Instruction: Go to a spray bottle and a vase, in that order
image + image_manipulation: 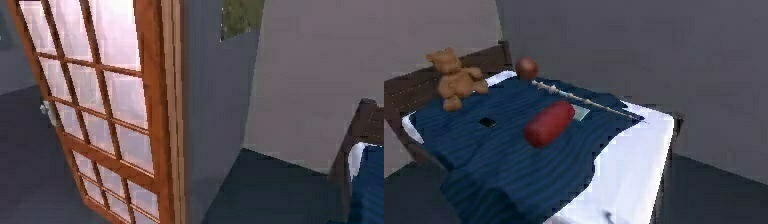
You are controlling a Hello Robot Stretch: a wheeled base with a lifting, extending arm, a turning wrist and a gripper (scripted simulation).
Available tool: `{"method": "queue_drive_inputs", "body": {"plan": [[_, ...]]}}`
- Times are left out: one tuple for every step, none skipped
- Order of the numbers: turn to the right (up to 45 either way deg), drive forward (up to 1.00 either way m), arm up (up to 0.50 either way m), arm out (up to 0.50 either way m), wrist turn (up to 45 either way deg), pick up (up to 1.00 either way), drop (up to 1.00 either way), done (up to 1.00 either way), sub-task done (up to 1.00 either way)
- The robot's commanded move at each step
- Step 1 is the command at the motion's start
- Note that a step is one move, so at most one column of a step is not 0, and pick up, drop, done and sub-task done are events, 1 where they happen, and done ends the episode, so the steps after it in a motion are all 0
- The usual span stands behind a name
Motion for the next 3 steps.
{"method": "queue_drive_inputs", "body": {"plan": [[-45.0,0.00,0.00,0.00,0.0,0.00,0.00,0.00,0.00],[-27.0,0.00,0.00,0.00,0.0,0.00,0.00,0.00,0.00],[0.0,1.00,0.00,0.00,0.0,0.00,0.00,0.00,0.00]]}}
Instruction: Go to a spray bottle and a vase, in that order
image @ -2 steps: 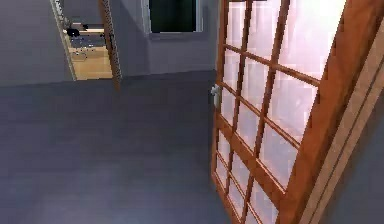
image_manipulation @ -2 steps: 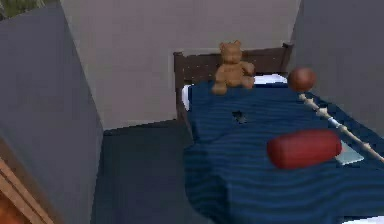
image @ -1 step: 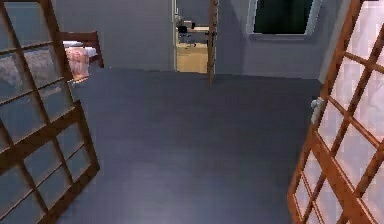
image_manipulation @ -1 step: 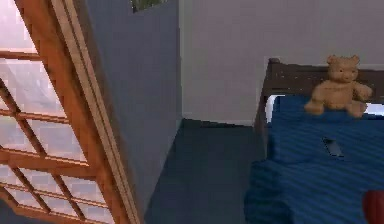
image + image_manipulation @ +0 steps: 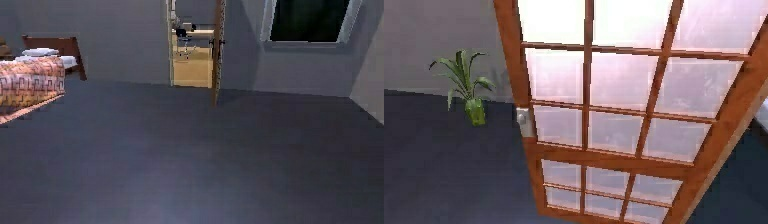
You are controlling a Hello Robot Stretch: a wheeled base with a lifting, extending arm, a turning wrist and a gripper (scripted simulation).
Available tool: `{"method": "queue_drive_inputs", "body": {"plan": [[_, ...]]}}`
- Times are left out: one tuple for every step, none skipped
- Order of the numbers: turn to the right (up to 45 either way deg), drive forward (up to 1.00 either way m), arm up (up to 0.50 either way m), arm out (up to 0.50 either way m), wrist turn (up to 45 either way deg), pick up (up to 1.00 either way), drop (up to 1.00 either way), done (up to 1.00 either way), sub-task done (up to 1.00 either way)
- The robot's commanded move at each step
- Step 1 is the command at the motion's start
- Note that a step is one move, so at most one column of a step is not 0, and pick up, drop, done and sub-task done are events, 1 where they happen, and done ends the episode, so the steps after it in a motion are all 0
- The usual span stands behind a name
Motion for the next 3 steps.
{"method": "queue_drive_inputs", "body": {"plan": [[0.0,1.00,0.00,0.00,0.0,0.00,0.00,0.00,0.00],[-3.0,0.00,0.00,0.00,0.0,0.00,0.00,0.00,0.00],[-6.0,0.00,0.00,0.00,0.0,0.00,0.00,0.00,0.00]]}}
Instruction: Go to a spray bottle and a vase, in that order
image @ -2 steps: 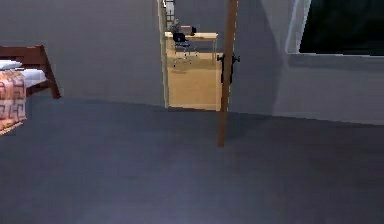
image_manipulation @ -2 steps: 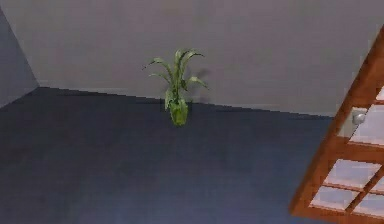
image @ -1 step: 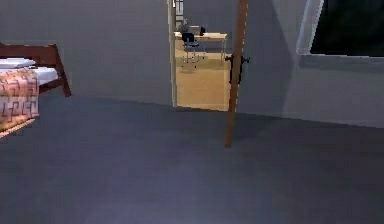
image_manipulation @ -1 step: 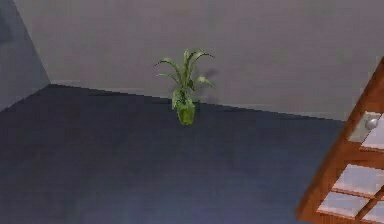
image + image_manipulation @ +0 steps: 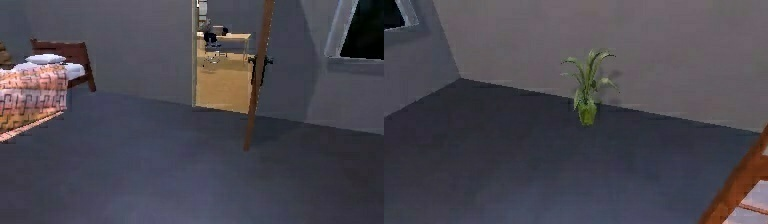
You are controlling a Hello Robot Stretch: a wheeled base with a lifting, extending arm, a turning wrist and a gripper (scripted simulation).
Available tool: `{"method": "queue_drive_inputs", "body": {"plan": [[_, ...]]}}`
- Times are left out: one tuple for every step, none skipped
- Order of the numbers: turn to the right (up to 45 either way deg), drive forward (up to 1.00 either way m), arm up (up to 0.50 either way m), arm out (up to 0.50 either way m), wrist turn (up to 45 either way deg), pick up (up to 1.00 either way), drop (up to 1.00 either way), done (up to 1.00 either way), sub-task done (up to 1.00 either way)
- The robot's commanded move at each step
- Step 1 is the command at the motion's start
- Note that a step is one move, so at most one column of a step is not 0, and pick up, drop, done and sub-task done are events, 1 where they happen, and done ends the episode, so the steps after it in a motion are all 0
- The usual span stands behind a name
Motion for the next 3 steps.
{"method": "queue_drive_inputs", "body": {"plan": [[0.0,1.00,0.00,0.00,0.0,0.00,0.00,0.00,0.00],[-6.0,0.00,0.00,0.00,0.0,0.00,0.00,0.00,0.00],[0.0,0.75,0.00,0.00,0.0,0.00,0.00,0.00,0.00]]}}
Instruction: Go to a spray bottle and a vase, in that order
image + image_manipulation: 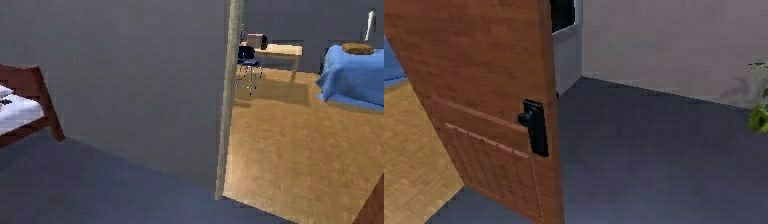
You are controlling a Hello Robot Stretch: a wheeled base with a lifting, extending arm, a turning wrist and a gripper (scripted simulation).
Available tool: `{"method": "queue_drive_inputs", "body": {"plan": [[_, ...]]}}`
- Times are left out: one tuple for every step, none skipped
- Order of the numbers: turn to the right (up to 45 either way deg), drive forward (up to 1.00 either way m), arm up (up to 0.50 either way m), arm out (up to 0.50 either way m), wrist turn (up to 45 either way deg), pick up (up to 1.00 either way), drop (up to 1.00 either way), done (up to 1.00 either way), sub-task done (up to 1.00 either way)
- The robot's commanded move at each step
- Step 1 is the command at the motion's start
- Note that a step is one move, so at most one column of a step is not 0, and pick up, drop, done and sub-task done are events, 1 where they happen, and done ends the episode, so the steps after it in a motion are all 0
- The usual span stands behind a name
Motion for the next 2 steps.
{"method": "queue_drive_inputs", "body": {"plan": [[21.0,0.00,0.00,0.00,0.0,0.00,0.00,0.00,0.00],[0.0,0.15,0.00,0.00,0.0,0.00,0.00,0.00,0.00]]}}
